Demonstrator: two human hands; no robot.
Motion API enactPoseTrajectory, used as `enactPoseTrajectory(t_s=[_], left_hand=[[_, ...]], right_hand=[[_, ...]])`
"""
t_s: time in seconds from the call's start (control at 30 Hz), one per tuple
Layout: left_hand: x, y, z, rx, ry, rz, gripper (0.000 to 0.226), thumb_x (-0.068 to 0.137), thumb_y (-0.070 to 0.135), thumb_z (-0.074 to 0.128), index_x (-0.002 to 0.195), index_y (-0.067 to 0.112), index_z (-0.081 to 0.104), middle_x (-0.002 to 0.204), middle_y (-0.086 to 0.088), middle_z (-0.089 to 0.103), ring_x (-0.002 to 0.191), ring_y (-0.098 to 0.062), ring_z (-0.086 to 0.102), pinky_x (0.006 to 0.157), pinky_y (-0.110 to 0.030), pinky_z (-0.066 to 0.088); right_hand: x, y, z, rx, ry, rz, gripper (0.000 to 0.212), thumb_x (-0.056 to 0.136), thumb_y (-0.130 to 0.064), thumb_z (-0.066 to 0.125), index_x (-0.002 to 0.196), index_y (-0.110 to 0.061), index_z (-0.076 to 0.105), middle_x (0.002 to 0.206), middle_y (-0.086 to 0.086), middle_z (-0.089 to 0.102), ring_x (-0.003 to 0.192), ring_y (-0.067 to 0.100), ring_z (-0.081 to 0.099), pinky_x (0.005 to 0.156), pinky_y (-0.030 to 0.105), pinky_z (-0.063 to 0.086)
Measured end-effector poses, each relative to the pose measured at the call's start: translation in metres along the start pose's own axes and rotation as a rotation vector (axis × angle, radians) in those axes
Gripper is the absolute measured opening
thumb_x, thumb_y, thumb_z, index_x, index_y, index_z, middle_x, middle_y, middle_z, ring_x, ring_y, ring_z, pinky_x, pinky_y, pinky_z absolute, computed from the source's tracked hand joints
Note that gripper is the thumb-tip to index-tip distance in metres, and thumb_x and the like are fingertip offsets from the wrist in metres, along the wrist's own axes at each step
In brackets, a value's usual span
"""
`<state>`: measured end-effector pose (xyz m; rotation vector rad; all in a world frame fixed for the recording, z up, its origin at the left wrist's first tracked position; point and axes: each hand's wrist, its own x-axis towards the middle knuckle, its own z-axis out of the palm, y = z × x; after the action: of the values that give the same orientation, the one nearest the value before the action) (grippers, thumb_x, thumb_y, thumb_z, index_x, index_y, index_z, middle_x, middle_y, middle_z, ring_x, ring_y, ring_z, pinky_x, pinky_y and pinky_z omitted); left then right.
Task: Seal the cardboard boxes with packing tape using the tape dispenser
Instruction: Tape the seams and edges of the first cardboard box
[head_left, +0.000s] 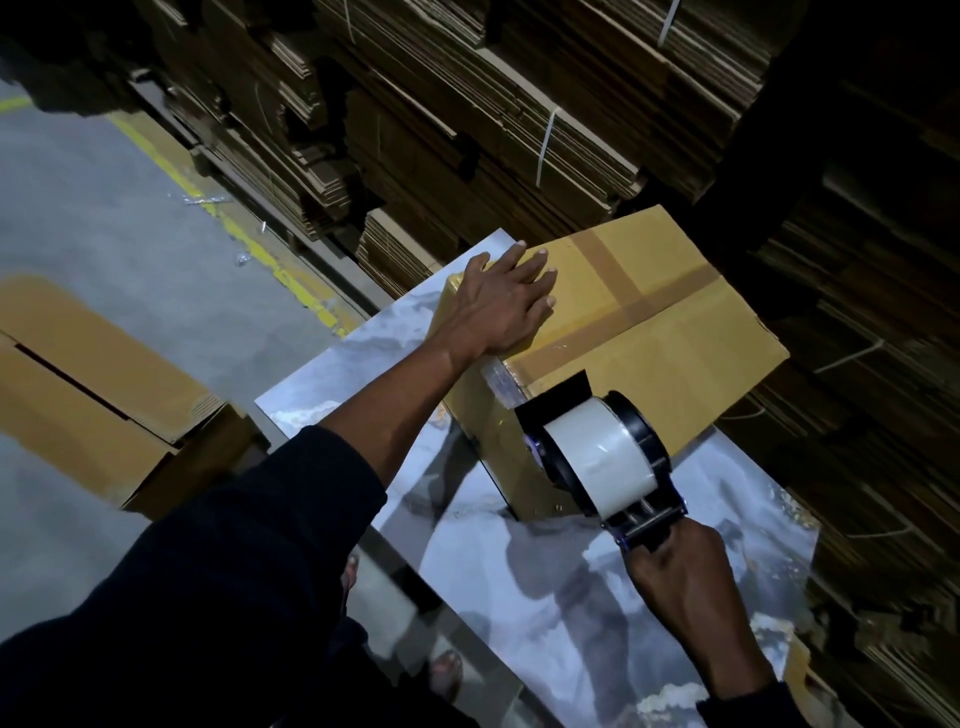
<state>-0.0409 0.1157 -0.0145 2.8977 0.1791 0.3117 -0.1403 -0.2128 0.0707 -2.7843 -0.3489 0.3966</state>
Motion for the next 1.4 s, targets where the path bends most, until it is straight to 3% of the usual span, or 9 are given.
enactPoseTrajectory(t_s=[0.1, 0.2, 0.47, 0.7, 0.87, 0.97, 1.07, 1.3, 1.4], left_hand=[[0.0, 0.001, 0.0, -0.004, -0.001, -0.007, 0.064, 0.104, 0.053, 0.013, 0.154, 0.029, 0.044, 0.169, 0.003, 0.031, 0.158, -0.025, 0.021, 0.117, -0.054, 0.023], [0.0, 0.002, -0.003, 0.005, -0.007, 0.007, 0.063, 0.105, 0.053, 0.014, 0.155, 0.029, 0.044, 0.169, 0.003, 0.031, 0.158, -0.025, 0.021, 0.118, -0.055, 0.023], [-0.016, 0.031, -0.004, 0.0, -0.029, 0.041, 0.069, 0.104, 0.053, 0.01, 0.155, 0.023, 0.046, 0.169, -0.002, 0.032, 0.158, -0.03, 0.019, 0.123, -0.06, 0.008], [-0.023, 0.041, 0.005, 0.001, 0.038, 0.065, 0.062, 0.108, 0.051, 0.014, 0.152, 0.026, 0.05, 0.165, 0.0, 0.039, 0.156, -0.027, 0.026, 0.123, -0.056, 0.015], [-0.023, 0.041, 0.006, -0.027, 0.049, 0.061, 0.057, 0.109, 0.049, 0.02, 0.154, 0.029, 0.049, 0.166, 0.002, 0.036, 0.158, -0.025, 0.023, 0.125, -0.055, 0.011], [-0.023, 0.041, 0.006, -0.039, 0.053, 0.055, 0.059, 0.108, 0.05, 0.018, 0.154, 0.03, 0.048, 0.167, 0.002, 0.035, 0.158, -0.023, 0.022, 0.126, -0.054, 0.01], [-0.023, 0.042, 0.005, -0.014, 0.041, 0.067, 0.06, 0.107, 0.052, 0.017, 0.155, 0.03, 0.045, 0.168, 0.002, 0.033, 0.158, -0.023, 0.02, 0.126, -0.054, 0.01], [-0.024, 0.04, 0.004, -0.002, 0.023, 0.064, 0.062, 0.107, 0.053, 0.015, 0.157, 0.031, 0.043, 0.169, 0.002, 0.031, 0.159, -0.022, 0.018, 0.126, -0.055, 0.009], [-0.023, 0.04, 0.005, 0.002, 0.016, 0.059, 0.063, 0.106, 0.054, 0.013, 0.157, 0.032, 0.041, 0.169, 0.002, 0.029, 0.159, -0.022, 0.016, 0.127, -0.054, 0.008]], right_hand=[[-0.008, 0.012, -0.002, 0.047, 0.001, 0.007, 0.045, 0.081, -0.003, 0.075, 0.054, -0.026, 0.048, 0.054, 0.002, 0.059, 0.053, 0.025, 0.058, 0.052, 0.035, 0.043], [-0.008, 0.019, 0.003, 0.057, 0.008, 0.016, 0.037, 0.08, -0.005, 0.077, 0.058, -0.018, 0.05, 0.058, 0.015, 0.062, 0.055, 0.036, 0.059, 0.053, 0.042, 0.047], [-0.003, 0.032, 0.015, 0.124, -0.007, 0.043, 0.028, 0.078, 0.0, 0.074, 0.06, -0.007, 0.053, 0.053, 0.015, 0.056, 0.046, 0.025, 0.045, 0.046, 0.032, 0.036], [-0.004, 0.035, 0.018, 0.082, 0.03, -0.051, 0.045, 0.08, -0.007, 0.077, 0.055, -0.026, 0.045, 0.051, -0.009, 0.052, 0.048, 0.007, 0.049, 0.046, 0.019, 0.035], [-0.012, 0.047, 0.013, 0.076, 0.035, -0.066, 0.019, 0.076, -0.009, 0.074, 0.065, -0.009, 0.06, 0.058, 0.007, 0.062, 0.053, 0.023, 0.057, 0.053, 0.04, 0.051], [-0.02, 0.063, 0.01, 0.118, 0.052, -0.064, 0.029, 0.076, -0.004, 0.076, 0.064, -0.019, 0.054, 0.058, 0.005, 0.06, 0.054, 0.026, 0.054, 0.053, 0.034, 0.048], [-0.025, 0.074, 0.009, 0.095, 0.059, -0.121, 0.024, 0.068, -0.022, 0.063, 0.054, -0.024, 0.043, 0.049, -0.008, 0.05, 0.046, 0.012, 0.047, 0.045, 0.019, 0.033], [-0.029, 0.092, 0.008, 0.145, 0.022, -0.122, 0.019, 0.063, -0.022, 0.059, 0.052, -0.023, 0.044, 0.043, -0.005, 0.041, 0.041, 0.008, 0.035, 0.047, 0.028, 0.028], [-0.031, 0.119, 0.009, 0.065, 0.019, -0.122, 0.012, 0.067, -0.017, 0.068, 0.06, -0.016, 0.059, 0.048, 0.005, 0.054, 0.047, 0.03, 0.052, 0.049, 0.029, 0.031]])
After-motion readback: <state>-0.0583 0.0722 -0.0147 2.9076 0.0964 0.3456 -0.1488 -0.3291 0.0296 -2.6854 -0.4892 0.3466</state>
